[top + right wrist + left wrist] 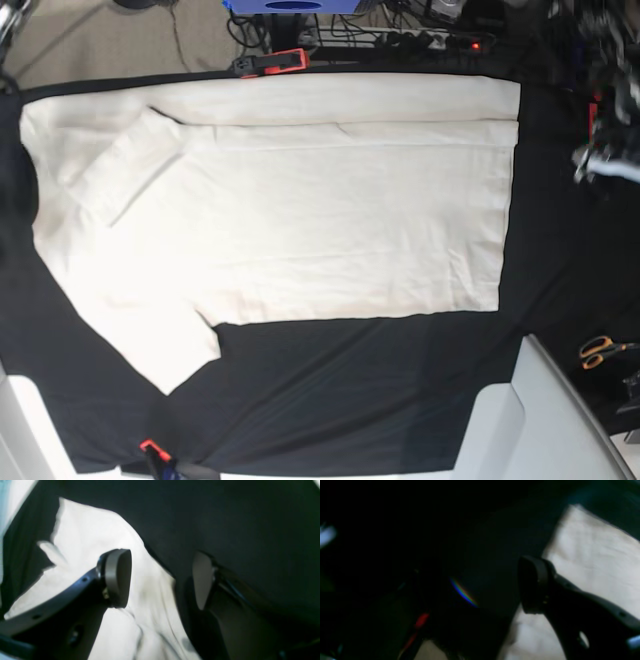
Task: Fold the T-shirt properly
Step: 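Grasp the sleeve with the right gripper and fold it inward over the body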
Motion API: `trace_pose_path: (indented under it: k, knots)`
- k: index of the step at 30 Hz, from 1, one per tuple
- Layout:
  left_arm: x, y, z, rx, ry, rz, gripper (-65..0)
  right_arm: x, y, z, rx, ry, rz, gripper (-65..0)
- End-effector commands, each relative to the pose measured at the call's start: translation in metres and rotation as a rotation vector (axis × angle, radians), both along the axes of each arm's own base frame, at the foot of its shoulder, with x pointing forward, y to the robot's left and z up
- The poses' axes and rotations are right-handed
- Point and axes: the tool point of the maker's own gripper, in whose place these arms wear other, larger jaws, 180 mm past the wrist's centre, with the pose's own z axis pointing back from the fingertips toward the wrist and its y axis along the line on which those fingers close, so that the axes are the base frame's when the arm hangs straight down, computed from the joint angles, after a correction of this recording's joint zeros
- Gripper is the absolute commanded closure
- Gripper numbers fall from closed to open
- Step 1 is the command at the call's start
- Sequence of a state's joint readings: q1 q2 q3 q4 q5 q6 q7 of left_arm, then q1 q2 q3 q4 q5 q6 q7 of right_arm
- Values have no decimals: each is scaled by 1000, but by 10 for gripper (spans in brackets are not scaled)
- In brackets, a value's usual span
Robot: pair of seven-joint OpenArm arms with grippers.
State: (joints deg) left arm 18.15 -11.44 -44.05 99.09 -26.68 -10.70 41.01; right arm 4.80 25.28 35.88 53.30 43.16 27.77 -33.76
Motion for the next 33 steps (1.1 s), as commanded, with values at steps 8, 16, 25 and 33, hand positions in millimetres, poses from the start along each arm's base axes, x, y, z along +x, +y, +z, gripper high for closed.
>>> trace_pose_path:
  k: [8,16,25,33]
  knots:
    - [37,-10,-8,-8,14,-102,-457,66,21,-29,-92,-16,81,-366]
    - [28,-3,-20,-21,50,-84,-457,82,37,-45,-184,11,140,-366]
    - [30,-3,-21,-26,48,-80,-457,72,48,-66,-255,102,203,-362]
    - [30,-3,-21,-27,48,-78,-457,74,49,-64,-255,95,204,-83]
